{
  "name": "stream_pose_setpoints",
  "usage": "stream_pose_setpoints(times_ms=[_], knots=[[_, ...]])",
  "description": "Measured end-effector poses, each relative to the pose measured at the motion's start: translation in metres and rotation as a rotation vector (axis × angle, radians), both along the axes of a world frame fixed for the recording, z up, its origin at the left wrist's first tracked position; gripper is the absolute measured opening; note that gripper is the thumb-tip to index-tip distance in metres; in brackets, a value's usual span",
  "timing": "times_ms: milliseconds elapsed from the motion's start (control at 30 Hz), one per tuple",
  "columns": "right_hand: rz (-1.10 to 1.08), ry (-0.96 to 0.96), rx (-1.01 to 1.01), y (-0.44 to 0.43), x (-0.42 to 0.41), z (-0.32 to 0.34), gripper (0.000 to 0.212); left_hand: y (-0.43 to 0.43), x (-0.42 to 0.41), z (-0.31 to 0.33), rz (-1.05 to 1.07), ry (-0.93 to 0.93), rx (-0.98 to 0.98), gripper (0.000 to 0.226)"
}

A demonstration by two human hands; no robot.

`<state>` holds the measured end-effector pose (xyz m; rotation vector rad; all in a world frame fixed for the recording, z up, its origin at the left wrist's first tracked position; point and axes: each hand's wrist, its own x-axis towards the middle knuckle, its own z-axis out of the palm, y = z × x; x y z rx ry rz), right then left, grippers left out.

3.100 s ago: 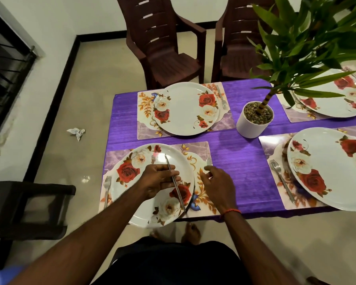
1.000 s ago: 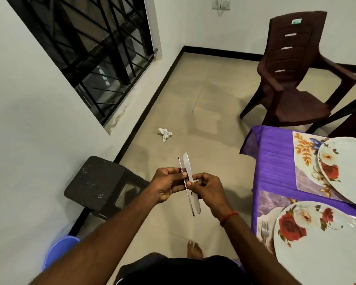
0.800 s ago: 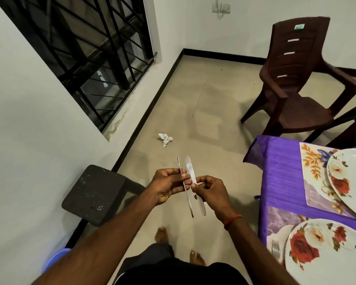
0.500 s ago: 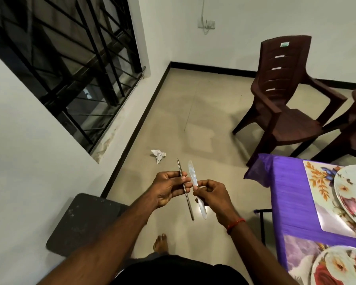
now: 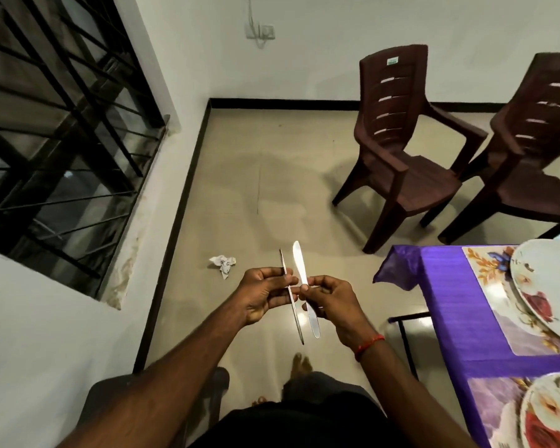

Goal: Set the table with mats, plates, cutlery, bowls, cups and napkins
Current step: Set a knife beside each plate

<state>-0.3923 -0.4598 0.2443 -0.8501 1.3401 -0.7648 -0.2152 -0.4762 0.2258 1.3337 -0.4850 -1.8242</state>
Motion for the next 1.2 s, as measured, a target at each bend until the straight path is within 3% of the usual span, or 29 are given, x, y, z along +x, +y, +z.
stream_pose_setpoints(times_ms=[567,833,1200], knots=[[-0.228,-0.07,0.026,-0.212,-0.017,-0.005,0.019,-0.253,-0.025,0.017,-0.251,-0.05,-0.046,0.027],[-0.328,0.008,0.018,-0.28,-0.031,-0.014,0.016,-0.348,-0.055,0.018,-0.334,-0.022,-0.023,0.03],[-0.595,0.072,0.013,-0.375,-0.057,-0.012,0.008,-0.484,-0.105,0.01,-0.632,0.025,-0.021,0.028]])
